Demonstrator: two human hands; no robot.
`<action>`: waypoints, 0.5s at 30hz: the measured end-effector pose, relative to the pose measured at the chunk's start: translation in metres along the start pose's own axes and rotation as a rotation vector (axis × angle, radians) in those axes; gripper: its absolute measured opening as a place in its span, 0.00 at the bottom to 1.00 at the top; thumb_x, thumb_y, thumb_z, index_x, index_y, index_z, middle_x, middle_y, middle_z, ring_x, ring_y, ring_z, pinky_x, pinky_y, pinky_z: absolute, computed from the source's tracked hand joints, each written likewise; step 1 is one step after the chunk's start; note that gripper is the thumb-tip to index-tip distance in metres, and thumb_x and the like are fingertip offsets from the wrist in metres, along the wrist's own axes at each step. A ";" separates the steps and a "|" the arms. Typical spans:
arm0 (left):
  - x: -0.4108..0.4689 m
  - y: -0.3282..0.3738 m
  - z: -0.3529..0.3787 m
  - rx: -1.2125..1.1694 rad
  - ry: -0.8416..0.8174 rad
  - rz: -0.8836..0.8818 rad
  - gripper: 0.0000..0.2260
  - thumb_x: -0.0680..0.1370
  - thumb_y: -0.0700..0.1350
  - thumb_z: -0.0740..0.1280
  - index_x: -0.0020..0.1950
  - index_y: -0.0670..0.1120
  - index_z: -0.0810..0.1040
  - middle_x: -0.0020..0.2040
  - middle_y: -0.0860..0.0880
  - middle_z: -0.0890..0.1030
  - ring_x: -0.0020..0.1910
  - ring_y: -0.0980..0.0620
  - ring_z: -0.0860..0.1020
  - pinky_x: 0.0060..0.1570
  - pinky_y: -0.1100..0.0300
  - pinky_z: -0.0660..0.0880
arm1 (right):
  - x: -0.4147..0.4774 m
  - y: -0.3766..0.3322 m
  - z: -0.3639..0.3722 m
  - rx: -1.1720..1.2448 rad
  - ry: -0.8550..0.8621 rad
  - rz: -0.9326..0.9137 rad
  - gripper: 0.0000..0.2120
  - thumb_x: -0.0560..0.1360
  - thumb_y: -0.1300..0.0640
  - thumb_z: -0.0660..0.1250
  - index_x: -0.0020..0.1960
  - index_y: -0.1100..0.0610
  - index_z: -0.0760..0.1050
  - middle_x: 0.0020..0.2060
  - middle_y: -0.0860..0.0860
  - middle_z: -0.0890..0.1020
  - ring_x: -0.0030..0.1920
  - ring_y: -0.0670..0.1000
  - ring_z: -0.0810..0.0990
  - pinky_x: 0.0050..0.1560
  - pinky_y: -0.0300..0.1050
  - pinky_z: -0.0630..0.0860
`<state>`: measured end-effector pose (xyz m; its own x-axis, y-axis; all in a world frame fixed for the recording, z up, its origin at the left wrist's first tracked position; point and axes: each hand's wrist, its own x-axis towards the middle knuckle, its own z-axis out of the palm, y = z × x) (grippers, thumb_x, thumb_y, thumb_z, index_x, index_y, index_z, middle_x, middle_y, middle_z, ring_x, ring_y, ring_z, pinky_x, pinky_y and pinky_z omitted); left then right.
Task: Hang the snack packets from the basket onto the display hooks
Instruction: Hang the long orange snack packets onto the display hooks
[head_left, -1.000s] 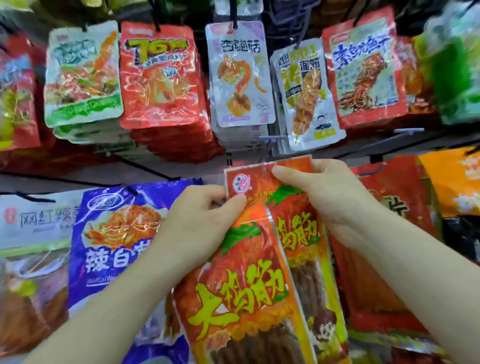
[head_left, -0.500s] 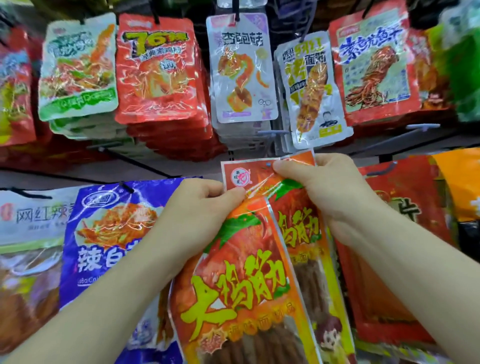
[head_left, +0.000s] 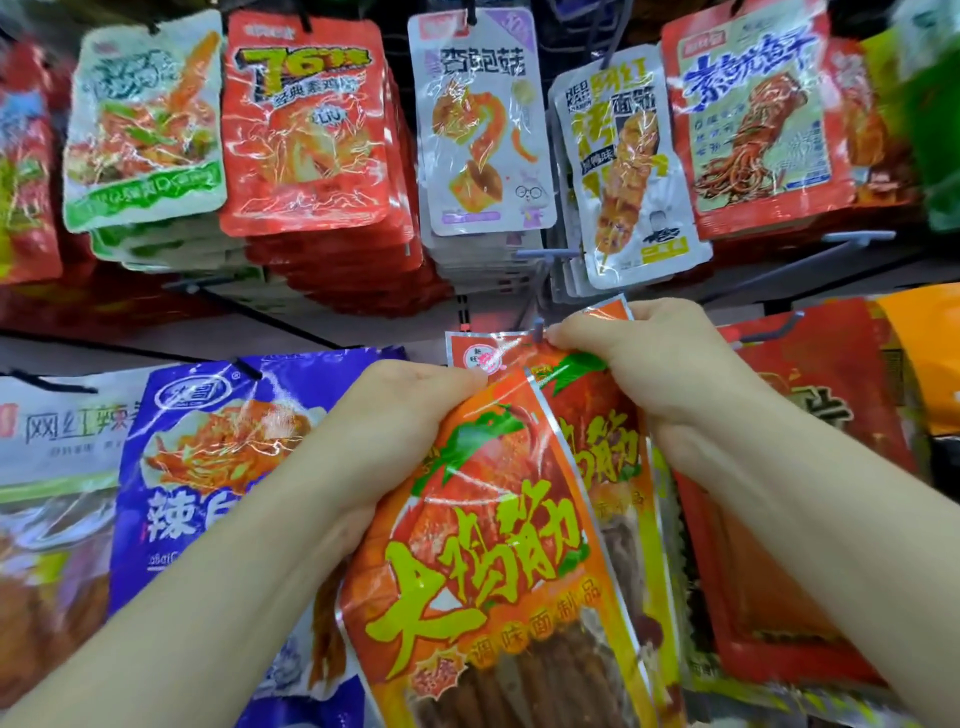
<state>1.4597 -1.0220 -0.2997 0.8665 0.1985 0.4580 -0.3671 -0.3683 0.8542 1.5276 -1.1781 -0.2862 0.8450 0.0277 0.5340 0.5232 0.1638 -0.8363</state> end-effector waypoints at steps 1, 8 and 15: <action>0.001 -0.003 0.001 0.047 0.020 0.038 0.11 0.76 0.48 0.69 0.43 0.41 0.84 0.38 0.39 0.84 0.36 0.41 0.82 0.46 0.45 0.80 | 0.000 0.001 -0.001 -0.010 -0.005 -0.005 0.10 0.66 0.60 0.77 0.43 0.65 0.82 0.40 0.63 0.85 0.39 0.61 0.84 0.49 0.63 0.80; 0.003 -0.008 0.000 0.482 0.228 0.544 0.16 0.76 0.45 0.69 0.59 0.63 0.72 0.23 0.48 0.68 0.21 0.57 0.65 0.25 0.65 0.62 | -0.003 0.014 -0.011 -0.216 -0.016 -0.246 0.20 0.71 0.61 0.74 0.59 0.48 0.72 0.48 0.59 0.82 0.37 0.55 0.79 0.44 0.56 0.80; 0.019 -0.012 0.011 0.715 0.082 0.488 0.20 0.77 0.49 0.67 0.68 0.62 0.72 0.20 0.57 0.69 0.23 0.60 0.67 0.26 0.65 0.59 | -0.002 0.029 -0.011 -0.483 -0.064 -0.638 0.12 0.72 0.65 0.70 0.46 0.47 0.77 0.41 0.42 0.82 0.44 0.40 0.78 0.50 0.32 0.72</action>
<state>1.4846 -1.0239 -0.3040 0.6305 -0.0758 0.7725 -0.3668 -0.9062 0.2105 1.5422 -1.1845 -0.3129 0.3667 0.1311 0.9211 0.9056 -0.2772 -0.3210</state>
